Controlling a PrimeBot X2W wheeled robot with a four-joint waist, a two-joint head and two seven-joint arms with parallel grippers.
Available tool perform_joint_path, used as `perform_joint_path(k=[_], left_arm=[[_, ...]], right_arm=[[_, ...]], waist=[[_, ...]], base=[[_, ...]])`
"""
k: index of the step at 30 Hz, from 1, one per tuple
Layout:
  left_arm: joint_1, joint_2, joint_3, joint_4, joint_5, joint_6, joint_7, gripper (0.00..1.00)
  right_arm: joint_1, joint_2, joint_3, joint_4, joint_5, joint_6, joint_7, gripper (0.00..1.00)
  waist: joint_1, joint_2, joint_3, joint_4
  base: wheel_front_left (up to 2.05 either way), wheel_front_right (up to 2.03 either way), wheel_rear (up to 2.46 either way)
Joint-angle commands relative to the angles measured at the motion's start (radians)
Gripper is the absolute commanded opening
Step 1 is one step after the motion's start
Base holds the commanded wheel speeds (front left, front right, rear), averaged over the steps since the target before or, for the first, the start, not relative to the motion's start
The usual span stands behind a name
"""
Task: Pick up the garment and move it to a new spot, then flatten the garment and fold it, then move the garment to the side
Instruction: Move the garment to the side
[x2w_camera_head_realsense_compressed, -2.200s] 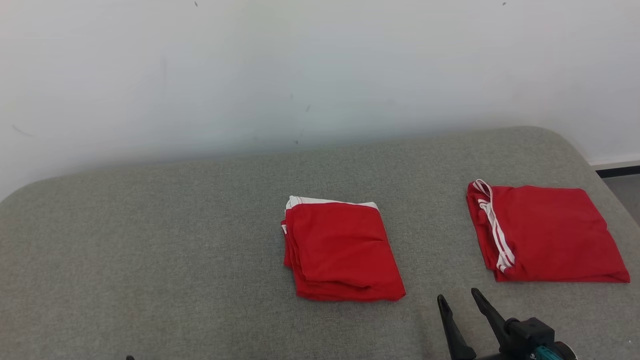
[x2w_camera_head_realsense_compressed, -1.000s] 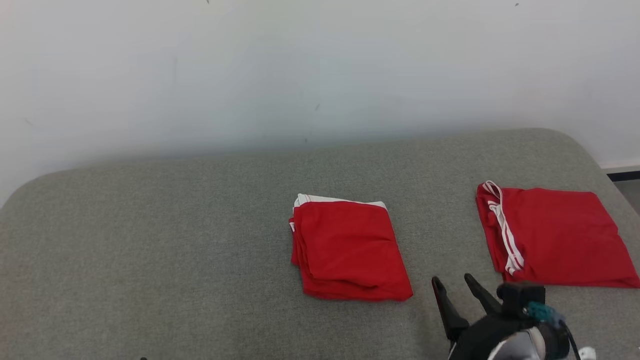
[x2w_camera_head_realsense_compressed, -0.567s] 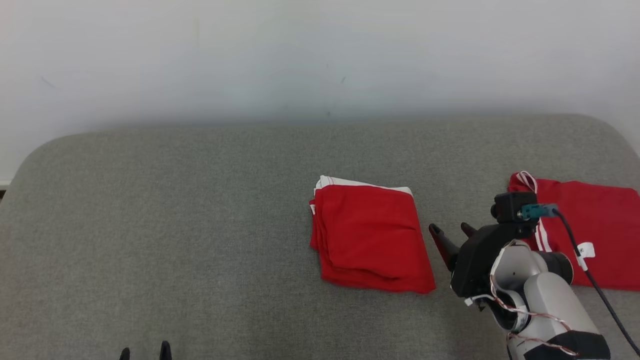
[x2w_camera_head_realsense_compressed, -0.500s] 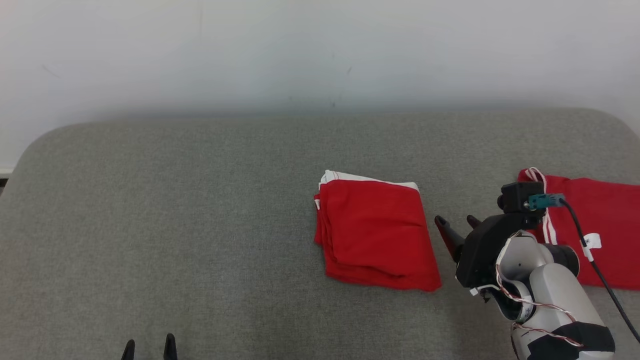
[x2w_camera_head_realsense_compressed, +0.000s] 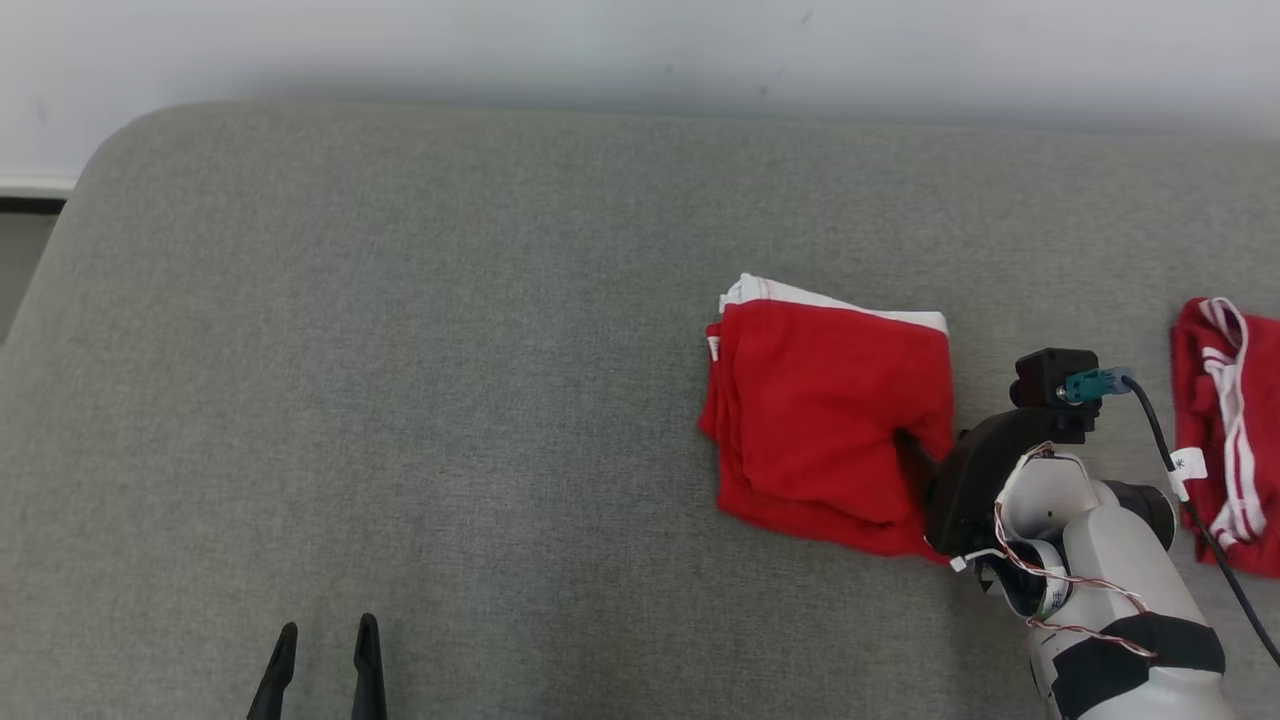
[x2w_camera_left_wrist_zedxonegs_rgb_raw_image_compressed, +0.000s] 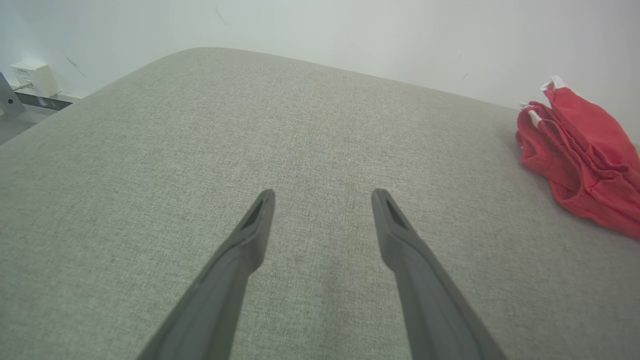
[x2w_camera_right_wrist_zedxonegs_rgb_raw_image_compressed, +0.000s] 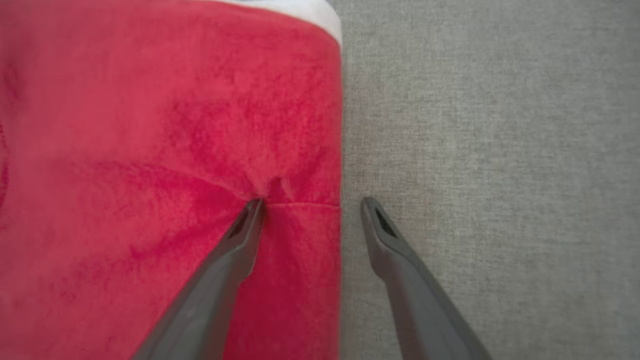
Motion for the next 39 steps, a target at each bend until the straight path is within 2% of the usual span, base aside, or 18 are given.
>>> perform_joint_path(k=[1, 7, 8, 9, 10, 17, 22, 23, 28, 33, 39], left_arm=[[-0.013, -0.001, -0.002, 0.001, -0.010, -0.002, -0.003, 1.00], [-0.026, -0.001, -0.010, 0.008, -0.014, -0.002, -0.003, 1.00], [-0.028, -0.001, -0.009, 0.009, -0.015, 0.000, -0.003, 1.00], [-0.028, -0.001, -0.009, 0.009, -0.015, 0.002, -0.003, 1.00], [-0.028, -0.001, -0.007, 0.009, -0.017, 0.005, -0.003, 1.00], [-0.018, -0.001, -0.001, -0.001, -0.033, 0.012, -0.003, 1.00], [-0.014, 0.000, 0.010, -0.014, -0.042, 0.017, -0.003, 1.00], [-0.014, 0.000, 0.010, -0.014, -0.042, 0.017, -0.003, 1.00], [-0.030, -0.001, 0.023, -0.021, -0.043, 0.012, -0.003, 1.00], [-0.049, 0.000, 0.025, -0.023, -0.034, 0.010, -0.003, 1.00], [-0.078, 0.000, 0.033, -0.025, -0.014, 0.002, -0.003, 1.00]], right_arm=[[-0.003, 0.003, -0.002, 0.018, -0.011, -0.003, -0.003, 1.00], [0.006, 0.017, 0.043, 0.099, -0.019, 0.000, 0.051, 1.00], [0.008, 0.021, 0.065, 0.105, -0.019, 0.001, 0.072, 0.37], [0.007, 0.024, 0.089, 0.104, -0.019, 0.003, 0.092, 0.04], [0.005, 0.017, 0.115, 0.098, -0.016, 0.003, 0.108, 0.00], [-0.066, -0.140, 0.282, -0.029, 0.010, -0.002, 0.203, 0.00], [-0.142, -0.253, 0.455, -0.160, 0.074, -0.002, 0.287, 0.00], [-0.142, -0.253, 0.455, -0.160, 0.074, -0.002, 0.287, 0.00], [-0.232, -0.372, 0.587, -0.268, 0.143, -0.002, 0.338, 0.00], [-0.302, -0.449, 0.642, -0.317, 0.198, -0.002, 0.349, 0.00], [-0.344, -0.500, 0.651, -0.314, 0.193, -0.002, 0.309, 0.00]], waist=[[-0.0002, -0.0002, 0.030, 0.026], [-0.0002, -0.0002, 0.037, 0.026], [-0.0002, -0.0002, 0.036, 0.024], [-0.0002, -0.0002, 0.034, 0.022], [-0.0002, -0.0002, 0.030, 0.018], [-0.0002, -0.0002, 0.003, -0.035], [-0.0002, -0.0002, -0.002, -0.106], [-0.0002, -0.0002, -0.002, -0.106], [-0.0002, -0.0002, 0.014, -0.187], [-0.0002, -0.0002, 0.041, -0.259], [-0.0002, -0.0002, 0.090, -0.318]], base=[[0.00, 0.00, 0.00], [0.00, 0.00, 0.00], [0.00, 0.00, 0.00], [0.00, 0.00, 0.00], [0.00, 0.00, 0.00], [0.00, 0.00, 0.00], [0.00, 0.00, 0.00], [0.00, 0.00, 0.00], [0.00, 0.00, 0.00], [0.00, 0.00, 0.00], [0.00, 0.00, 0.00]])
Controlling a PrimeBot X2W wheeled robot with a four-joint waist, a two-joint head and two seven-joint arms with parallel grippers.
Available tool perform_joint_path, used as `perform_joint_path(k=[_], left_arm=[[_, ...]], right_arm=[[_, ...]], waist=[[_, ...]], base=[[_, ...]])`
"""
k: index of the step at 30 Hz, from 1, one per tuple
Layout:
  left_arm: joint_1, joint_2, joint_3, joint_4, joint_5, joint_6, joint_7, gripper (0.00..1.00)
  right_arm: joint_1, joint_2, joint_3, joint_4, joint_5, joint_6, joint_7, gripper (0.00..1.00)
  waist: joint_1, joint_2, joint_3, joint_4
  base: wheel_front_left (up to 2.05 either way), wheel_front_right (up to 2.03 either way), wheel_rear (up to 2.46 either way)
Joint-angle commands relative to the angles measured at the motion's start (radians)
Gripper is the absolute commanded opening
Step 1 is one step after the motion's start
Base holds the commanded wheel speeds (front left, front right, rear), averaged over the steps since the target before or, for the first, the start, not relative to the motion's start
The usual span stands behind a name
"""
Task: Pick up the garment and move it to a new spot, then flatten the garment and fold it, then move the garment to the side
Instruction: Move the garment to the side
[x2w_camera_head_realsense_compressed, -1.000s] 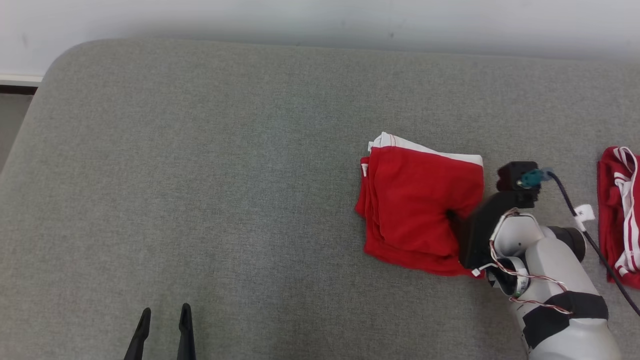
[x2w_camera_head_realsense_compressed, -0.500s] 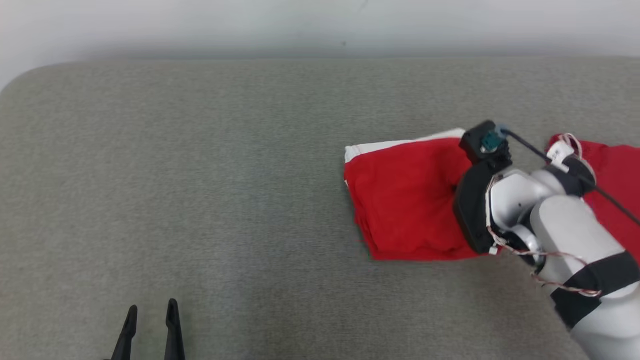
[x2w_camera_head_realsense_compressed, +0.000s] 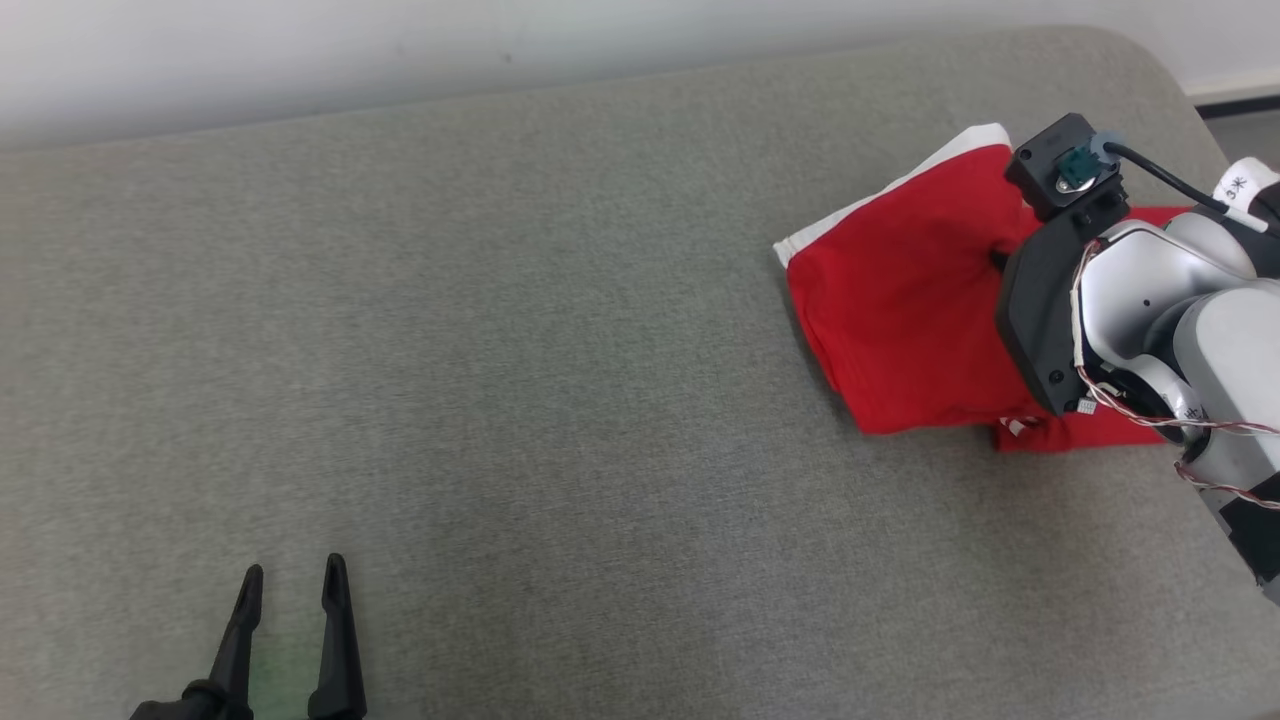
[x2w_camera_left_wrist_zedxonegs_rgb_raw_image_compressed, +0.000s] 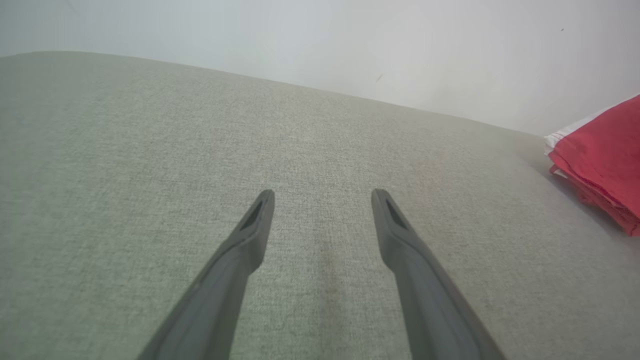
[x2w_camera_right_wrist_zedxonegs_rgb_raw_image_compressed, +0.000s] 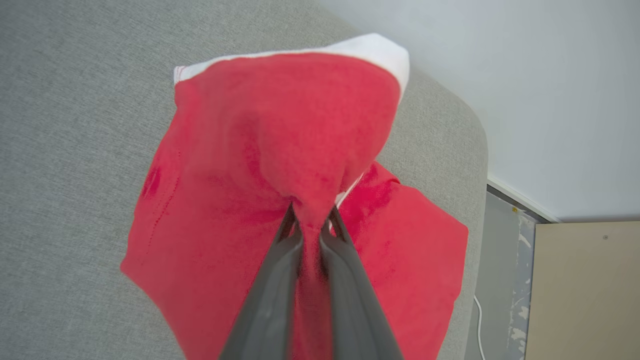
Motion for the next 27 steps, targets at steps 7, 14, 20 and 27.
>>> perform_joint_path(k=[7, 14, 20, 27], left_arm=[[-0.032, 0.001, 0.023, -0.009, 0.046, -0.011, -0.003, 1.00], [-0.053, 0.002, 0.018, -0.017, 0.077, -0.014, -0.003, 1.00], [-0.067, 0.021, -0.004, -0.025, 0.080, -0.015, -0.003, 1.00], [-0.060, 0.029, -0.007, -0.029, 0.085, -0.014, -0.003, 1.00]], right_arm=[[-0.026, -0.022, -0.024, 0.034, -0.014, 0.000, -0.053, 0.00], [-0.011, -0.069, -0.081, 0.123, -0.069, 0.000, -0.125, 0.00], [0.003, -0.097, -0.134, 0.229, -0.137, 0.000, -0.239, 0.00], [0.009, -0.080, -0.196, 0.349, -0.254, 0.000, -0.348, 1.00]], waist=[[0.0000, -0.0001, 0.091, -0.097], [0.0000, -0.0001, 0.128, -0.103], [0.0000, -0.0001, 0.158, -0.069], [0.0000, -0.0001, 0.160, -0.035]], base=[[0.00, 0.00, 0.00], [0.00, 0.00, 0.00], [0.00, 0.00, 0.00], [0.00, 0.00, 0.00]])
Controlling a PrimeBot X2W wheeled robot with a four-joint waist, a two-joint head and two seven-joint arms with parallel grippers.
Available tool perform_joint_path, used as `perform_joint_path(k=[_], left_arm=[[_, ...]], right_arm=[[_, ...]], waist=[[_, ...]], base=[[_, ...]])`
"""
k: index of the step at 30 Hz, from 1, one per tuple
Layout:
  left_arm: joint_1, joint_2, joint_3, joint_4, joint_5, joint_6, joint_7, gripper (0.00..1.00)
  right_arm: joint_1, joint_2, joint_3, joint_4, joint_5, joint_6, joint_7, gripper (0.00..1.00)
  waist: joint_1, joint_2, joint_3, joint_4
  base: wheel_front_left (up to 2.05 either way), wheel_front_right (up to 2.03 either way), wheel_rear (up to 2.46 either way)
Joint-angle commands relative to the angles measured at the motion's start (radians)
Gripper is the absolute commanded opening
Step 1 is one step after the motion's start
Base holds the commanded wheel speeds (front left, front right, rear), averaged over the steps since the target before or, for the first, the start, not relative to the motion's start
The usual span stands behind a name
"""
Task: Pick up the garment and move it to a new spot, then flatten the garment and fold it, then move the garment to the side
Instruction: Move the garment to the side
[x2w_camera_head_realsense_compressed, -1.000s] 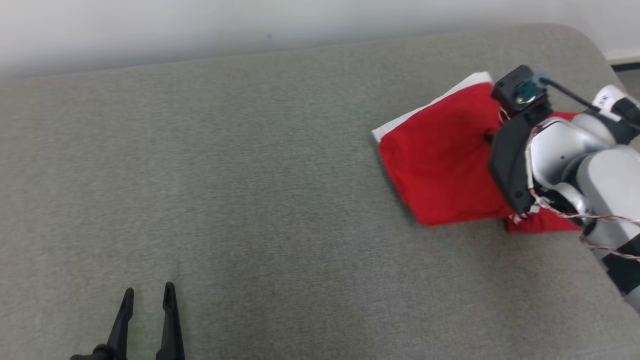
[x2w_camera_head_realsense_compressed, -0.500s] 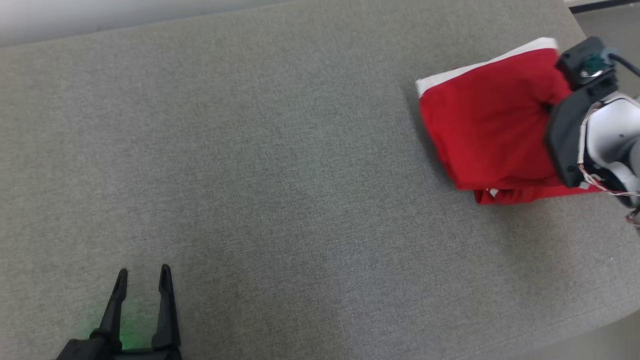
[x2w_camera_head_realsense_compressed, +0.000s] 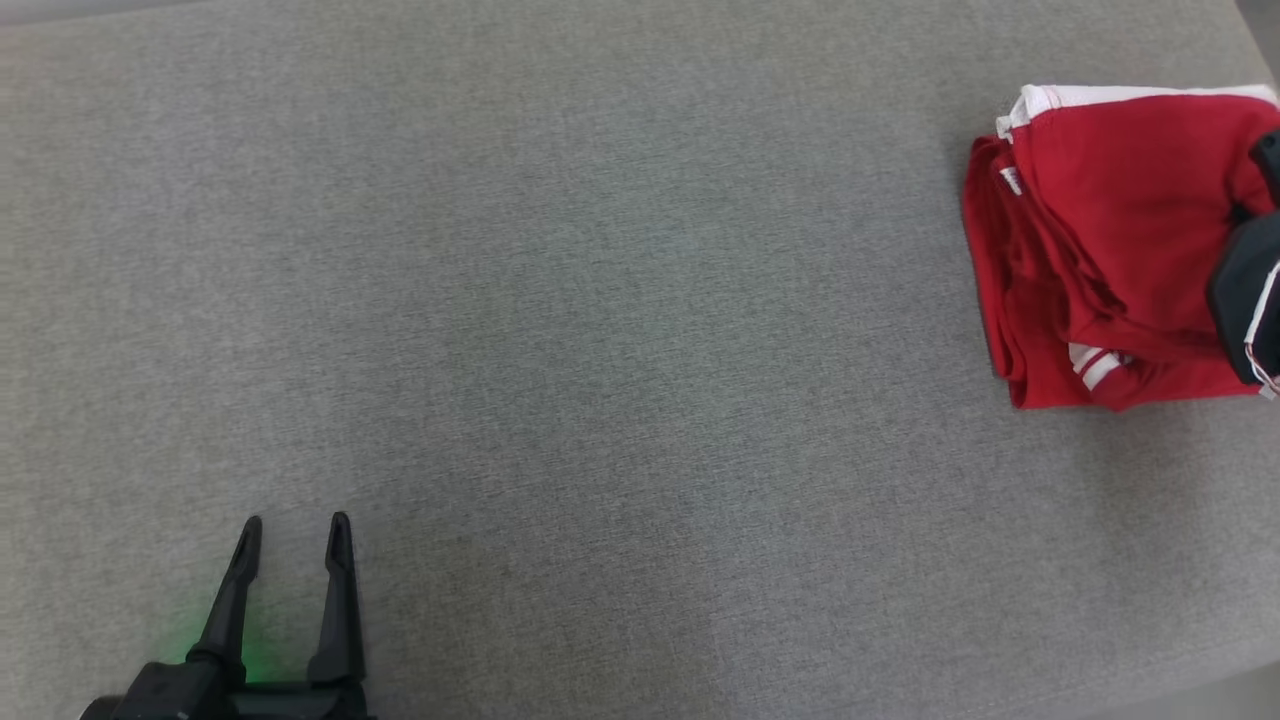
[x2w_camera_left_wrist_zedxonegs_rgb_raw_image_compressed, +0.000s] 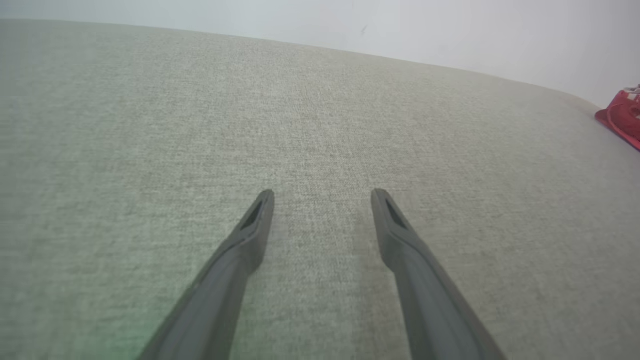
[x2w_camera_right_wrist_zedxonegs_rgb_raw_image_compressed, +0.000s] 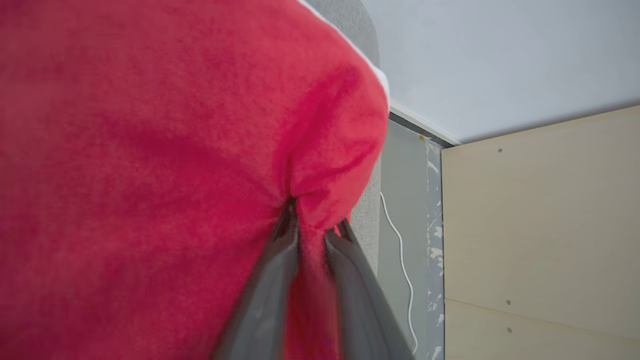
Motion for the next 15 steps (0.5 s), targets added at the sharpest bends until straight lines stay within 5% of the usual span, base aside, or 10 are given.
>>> perform_joint_path(k=[1, 15], left_arm=[[-0.002, 0.004, 0.002, -0.003, 0.004, 0.001, -0.003, 1.00], [0.069, -0.012, 0.030, -0.049, -0.026, 0.001, -0.003, 1.00]], right_arm=[[0.008, 0.009, -0.015, 0.011, -0.014, 0.000, -0.008, 1.00], [0.148, 0.189, -0.158, -0.004, -0.110, 0.000, -0.271, 1.00]], waist=[[-0.0001, -0.0002, -0.005, 0.007], [-0.0001, -0.0002, -0.175, 0.026]], base=[[0.00, 0.00, 0.00], [0.00, 0.00, 0.00]])
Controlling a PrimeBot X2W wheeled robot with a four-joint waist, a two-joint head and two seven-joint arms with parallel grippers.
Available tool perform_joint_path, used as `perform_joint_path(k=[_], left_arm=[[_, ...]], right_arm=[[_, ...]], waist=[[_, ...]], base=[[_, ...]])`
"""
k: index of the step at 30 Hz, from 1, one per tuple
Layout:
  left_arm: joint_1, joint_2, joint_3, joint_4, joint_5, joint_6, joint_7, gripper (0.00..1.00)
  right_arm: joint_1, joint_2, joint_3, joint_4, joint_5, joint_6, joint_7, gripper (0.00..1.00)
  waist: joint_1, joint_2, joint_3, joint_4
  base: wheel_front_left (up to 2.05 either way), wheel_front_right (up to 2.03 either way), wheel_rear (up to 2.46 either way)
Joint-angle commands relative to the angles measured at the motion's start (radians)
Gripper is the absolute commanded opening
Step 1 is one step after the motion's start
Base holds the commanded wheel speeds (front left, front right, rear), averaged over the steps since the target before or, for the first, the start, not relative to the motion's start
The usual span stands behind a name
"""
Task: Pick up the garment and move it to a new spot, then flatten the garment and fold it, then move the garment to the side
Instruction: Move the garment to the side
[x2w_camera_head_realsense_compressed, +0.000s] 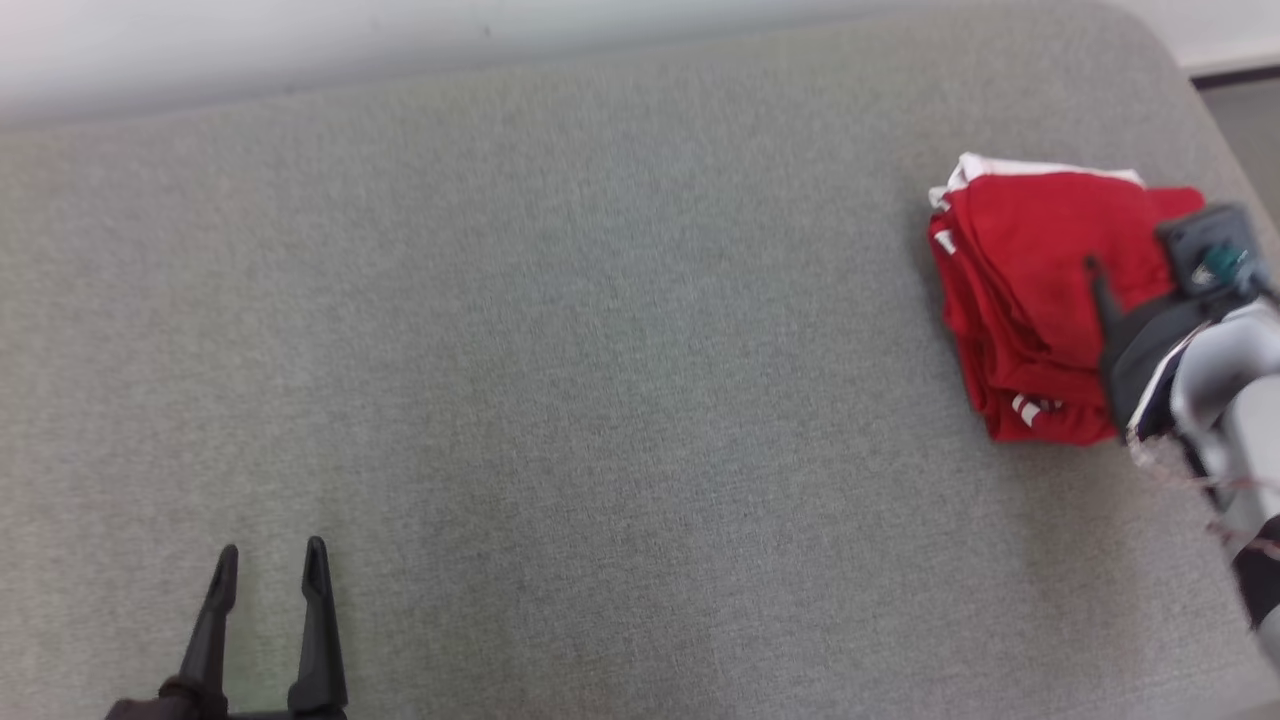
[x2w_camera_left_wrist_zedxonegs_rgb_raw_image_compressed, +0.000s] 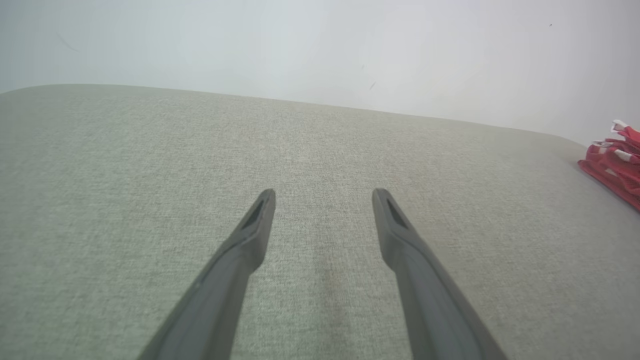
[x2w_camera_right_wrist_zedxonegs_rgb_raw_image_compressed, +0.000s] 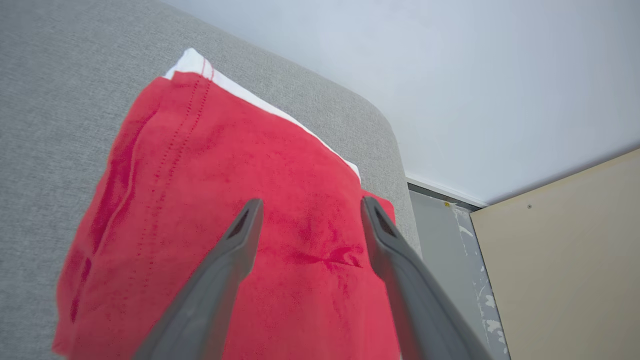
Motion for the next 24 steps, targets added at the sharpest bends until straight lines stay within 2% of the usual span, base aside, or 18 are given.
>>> perform_joint_path(k=[1, 11, 18, 24], left_arm=[[0.022, -0.004, 0.000, -0.005, -0.002, 0.001, -0.003, 1.00], [0.103, -0.013, 0.050, 0.018, -0.018, 0.003, -0.003, 1.00], [0.144, -0.014, 0.087, 0.058, 0.001, 0.035, -0.003, 1.00], [0.168, -0.014, 0.109, 0.089, 0.000, 0.051, -0.003, 1.00]], right_arm=[[0.030, 0.015, 0.000, -0.010, 0.010, 0.000, -0.019, 1.00], [0.250, 0.150, -0.011, -0.162, 0.070, 0.000, -0.173, 1.00], [0.439, 0.270, -0.036, -0.233, 0.081, 0.000, -0.263, 1.00], [0.566, 0.339, -0.057, -0.265, 0.065, 0.000, -0.355, 1.00]], waist=[[0.0001, 0.0000, -0.065, 0.012], [0.0001, 0.0000, -0.194, 0.043], [0.0001, 0.0000, -0.265, 0.069], [0.0001, 0.0000, -0.290, 0.088]], base=[[0.00, 0.00, 0.00], [0.00, 0.00, 0.00], [0.00, 0.00, 0.00], [0.00, 0.00, 0.00]])
